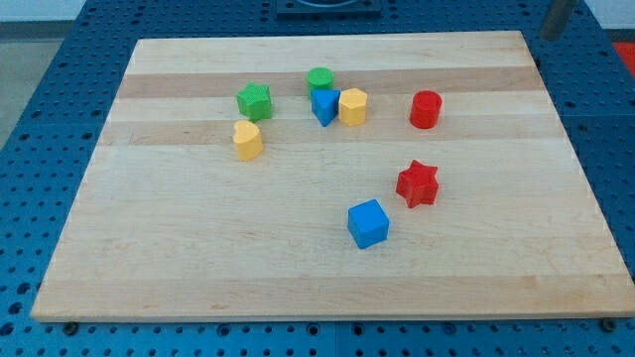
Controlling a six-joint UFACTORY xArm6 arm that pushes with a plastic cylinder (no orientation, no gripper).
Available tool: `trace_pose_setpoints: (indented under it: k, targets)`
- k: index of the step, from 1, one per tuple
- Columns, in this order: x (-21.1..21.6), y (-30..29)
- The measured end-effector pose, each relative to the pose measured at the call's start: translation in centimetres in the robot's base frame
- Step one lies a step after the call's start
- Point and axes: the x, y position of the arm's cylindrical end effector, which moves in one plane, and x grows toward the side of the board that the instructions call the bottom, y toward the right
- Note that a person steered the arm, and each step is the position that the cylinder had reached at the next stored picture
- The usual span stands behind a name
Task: Point your arm at green circle
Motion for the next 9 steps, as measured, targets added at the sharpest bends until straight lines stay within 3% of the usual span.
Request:
trace_pose_setpoints:
  k: [1,4,9]
  targets:
    - [0.0,-0.2]
    - [0.2,-14.4]
    - [0.3,-16.9]
